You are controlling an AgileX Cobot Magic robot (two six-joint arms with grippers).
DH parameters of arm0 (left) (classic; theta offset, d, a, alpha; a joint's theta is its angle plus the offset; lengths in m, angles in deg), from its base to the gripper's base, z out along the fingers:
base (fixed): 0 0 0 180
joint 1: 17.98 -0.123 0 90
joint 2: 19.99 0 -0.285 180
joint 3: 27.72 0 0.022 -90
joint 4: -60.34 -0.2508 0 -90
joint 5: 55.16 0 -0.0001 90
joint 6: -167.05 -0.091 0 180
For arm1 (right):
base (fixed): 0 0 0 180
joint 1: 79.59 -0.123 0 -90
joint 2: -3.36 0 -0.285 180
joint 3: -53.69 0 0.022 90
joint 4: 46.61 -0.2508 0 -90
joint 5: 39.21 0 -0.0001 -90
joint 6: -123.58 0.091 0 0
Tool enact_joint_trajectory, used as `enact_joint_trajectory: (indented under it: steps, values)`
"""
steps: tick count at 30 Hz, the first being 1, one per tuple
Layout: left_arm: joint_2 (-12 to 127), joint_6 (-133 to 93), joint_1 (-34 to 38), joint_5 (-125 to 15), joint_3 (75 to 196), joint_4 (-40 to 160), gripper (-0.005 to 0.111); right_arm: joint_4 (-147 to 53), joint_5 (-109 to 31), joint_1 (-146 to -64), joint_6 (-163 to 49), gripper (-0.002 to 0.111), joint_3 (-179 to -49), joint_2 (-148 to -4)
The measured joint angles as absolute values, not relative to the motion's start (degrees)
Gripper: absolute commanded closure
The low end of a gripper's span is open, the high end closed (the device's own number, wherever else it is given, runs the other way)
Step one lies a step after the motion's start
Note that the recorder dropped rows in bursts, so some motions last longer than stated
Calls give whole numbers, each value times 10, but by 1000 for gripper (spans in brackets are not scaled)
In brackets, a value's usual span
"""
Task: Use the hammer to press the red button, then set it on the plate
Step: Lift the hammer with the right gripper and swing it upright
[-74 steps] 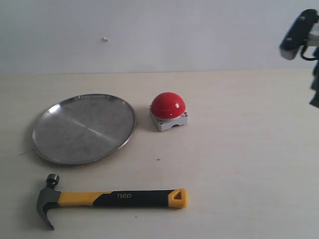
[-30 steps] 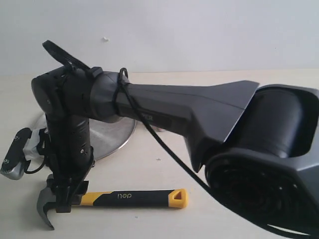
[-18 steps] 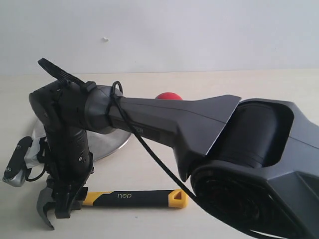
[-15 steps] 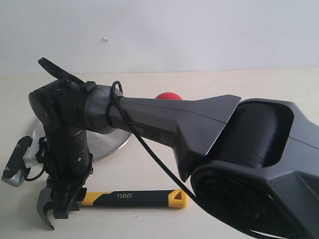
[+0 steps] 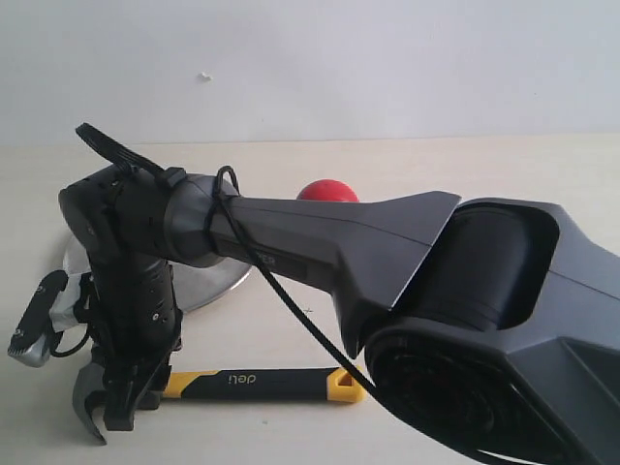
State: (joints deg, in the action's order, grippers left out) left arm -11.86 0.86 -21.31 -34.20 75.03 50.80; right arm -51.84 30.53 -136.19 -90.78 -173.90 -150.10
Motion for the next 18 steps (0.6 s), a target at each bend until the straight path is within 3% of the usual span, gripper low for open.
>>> enact_joint_trajectory:
  steps: [2,11,18]
  values:
    - [-119,9,-213,-342,750,508,107,-522,306,-1362,-906,108,-1739,-1501]
    - [-119,9,-213,-342,750,508,107,-522,309,-1362,-893,108,-1738,-1489]
    - [-119,9,-213,-342,750,508,107,-522,313,-1362,-829,108,-1738,-1392]
